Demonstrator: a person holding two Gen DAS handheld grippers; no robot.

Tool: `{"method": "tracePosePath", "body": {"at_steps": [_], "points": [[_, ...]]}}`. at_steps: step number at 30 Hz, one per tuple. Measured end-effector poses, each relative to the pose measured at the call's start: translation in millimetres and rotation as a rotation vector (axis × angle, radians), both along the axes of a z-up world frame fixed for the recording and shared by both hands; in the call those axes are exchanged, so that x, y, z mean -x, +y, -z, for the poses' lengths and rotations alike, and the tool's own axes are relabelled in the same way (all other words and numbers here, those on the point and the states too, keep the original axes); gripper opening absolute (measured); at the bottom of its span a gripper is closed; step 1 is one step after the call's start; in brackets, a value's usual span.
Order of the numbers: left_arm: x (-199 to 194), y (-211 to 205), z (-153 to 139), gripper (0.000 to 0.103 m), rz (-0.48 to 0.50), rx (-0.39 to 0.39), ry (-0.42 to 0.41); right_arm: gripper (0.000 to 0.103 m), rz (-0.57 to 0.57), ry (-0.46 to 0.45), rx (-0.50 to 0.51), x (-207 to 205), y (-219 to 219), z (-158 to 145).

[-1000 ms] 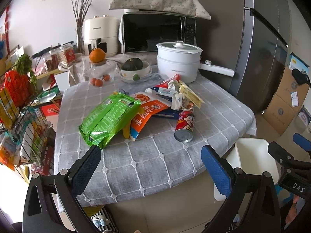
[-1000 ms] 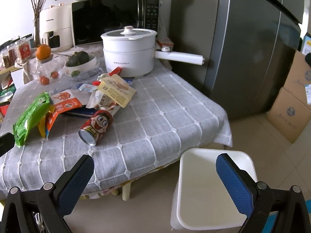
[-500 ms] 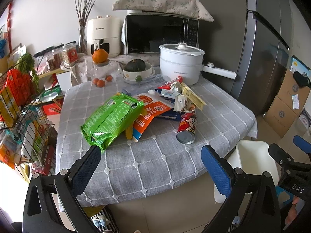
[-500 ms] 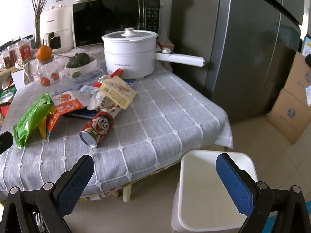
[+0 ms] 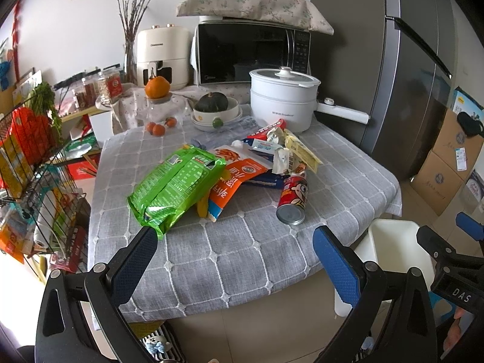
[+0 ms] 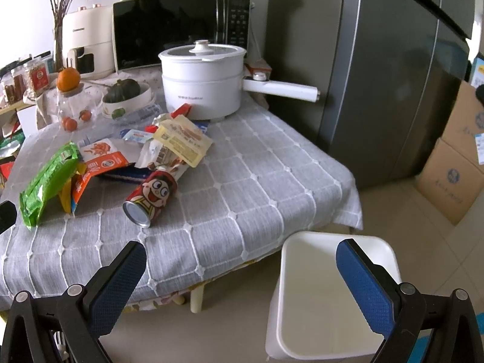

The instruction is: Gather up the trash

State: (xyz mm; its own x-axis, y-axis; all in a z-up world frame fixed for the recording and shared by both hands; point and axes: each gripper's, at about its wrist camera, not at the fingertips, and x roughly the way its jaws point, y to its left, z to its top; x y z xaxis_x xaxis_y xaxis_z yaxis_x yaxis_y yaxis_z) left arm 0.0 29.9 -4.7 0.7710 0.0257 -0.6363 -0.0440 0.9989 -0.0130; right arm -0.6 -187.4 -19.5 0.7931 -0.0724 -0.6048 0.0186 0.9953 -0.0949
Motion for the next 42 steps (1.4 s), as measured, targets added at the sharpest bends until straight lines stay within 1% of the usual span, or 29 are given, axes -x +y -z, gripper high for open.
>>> {"method": "tracePosePath", "body": {"at_steps": [15,17,20,21,24,26,28,31,34,35,38,42], "points": [[-1,10,2,0.103,-0.009,-0.003,0.012,0.103,-0.001,0.005,0.006,-2,-1,1],[-3,15,3,0.103,-0.019,-0.015,0.018,0.103,-0.007,0.002,0.000,-3,-1,1],[-13,21,6,0.103,-0.011,-0.038,0.055,0.103,-0.019,0.007,-0.003,-8,2,-3],[-21,28,6,0.103,0.023,-0.037,0.096,0.103,-0.031,0.014,-0.006,-10,5,-6],[-37,48,4,0.103,0.067,-0.018,0.145,0.103,-0.092,0.056,-0.007,-23,14,-15],[-51,64,5,0.103,0.065,-0.015,0.179,0.103,-0.136,0.072,-0.008,-33,20,-20],[-70,83,9,0.103,0.048,-0.019,0.221,0.103,-0.173,0.109,-0.031,-49,25,-22],[-96,99,18,0.103,0.025,-0.048,0.248,0.103,-0.201,0.182,-0.062,-78,32,-17],[-116,97,30,0.103,0.058,-0.047,0.249,0.103,-0.210,0.244,-0.113,-109,37,-6],[-122,91,35,0.103,0.080,-0.066,0.249,0.103,-0.207,0.264,-0.133,-117,37,0],[-146,74,64,0.101,0.116,-0.203,0.274,0.103,-0.189,0.308,-0.185,-136,33,20],[-169,69,91,0.091,0.121,-0.293,0.308,0.103,-0.157,0.394,-0.224,-158,23,44]]}}
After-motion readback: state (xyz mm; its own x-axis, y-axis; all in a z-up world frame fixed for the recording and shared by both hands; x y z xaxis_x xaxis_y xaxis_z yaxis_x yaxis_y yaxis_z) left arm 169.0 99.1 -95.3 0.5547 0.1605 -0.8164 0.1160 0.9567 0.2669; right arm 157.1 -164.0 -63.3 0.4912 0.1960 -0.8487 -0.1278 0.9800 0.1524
